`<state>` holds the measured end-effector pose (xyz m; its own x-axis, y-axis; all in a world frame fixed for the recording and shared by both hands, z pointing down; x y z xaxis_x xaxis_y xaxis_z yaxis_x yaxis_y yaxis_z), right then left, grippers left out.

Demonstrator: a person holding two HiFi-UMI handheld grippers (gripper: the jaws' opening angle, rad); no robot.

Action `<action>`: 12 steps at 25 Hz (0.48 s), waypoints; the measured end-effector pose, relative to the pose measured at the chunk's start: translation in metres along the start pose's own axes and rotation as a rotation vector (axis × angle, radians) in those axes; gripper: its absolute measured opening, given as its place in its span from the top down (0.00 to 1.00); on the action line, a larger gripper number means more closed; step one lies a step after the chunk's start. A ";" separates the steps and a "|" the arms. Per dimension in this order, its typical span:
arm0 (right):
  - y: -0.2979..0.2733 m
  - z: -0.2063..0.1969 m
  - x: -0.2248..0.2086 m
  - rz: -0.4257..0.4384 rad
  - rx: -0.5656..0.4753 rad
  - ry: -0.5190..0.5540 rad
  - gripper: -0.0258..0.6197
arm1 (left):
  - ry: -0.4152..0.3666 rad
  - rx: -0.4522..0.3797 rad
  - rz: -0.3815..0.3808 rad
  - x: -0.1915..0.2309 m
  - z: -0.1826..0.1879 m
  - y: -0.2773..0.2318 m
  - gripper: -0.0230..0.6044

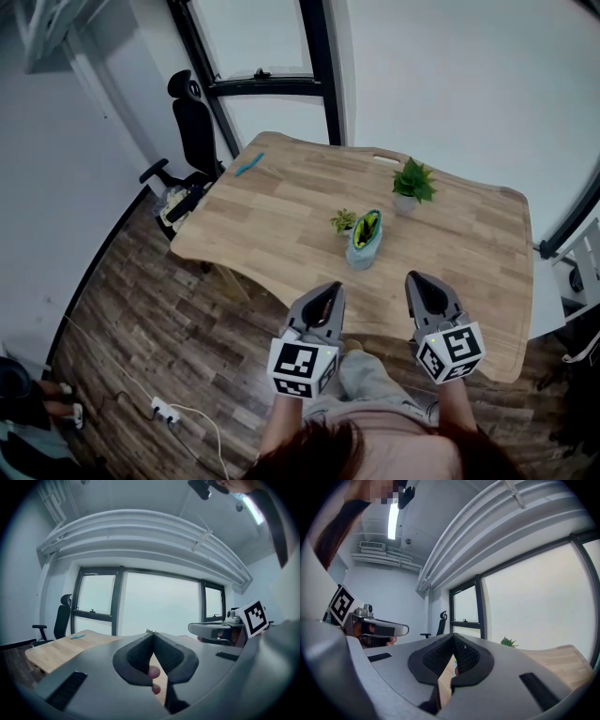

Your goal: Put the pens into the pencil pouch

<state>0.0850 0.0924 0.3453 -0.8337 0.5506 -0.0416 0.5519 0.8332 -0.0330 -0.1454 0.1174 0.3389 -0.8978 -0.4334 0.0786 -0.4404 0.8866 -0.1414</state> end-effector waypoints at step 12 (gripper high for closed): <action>0.009 0.003 0.001 0.000 -0.023 0.009 0.96 | -0.009 -0.008 -0.015 -0.006 0.002 0.003 0.96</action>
<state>0.0891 0.1007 0.3416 -0.8340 0.5508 -0.0327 0.5513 0.8342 -0.0099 -0.1411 0.1224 0.3360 -0.8913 -0.4477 0.0719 -0.4534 0.8815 -0.1320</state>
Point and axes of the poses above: the fingertips, and each gripper's own axes: y backward along the fingers, x to its left, z out of its top, the point moved 10 cm from there along y, backward along the fingers, and after that the axes turned 1 degree about z, right-handed, at the moved point
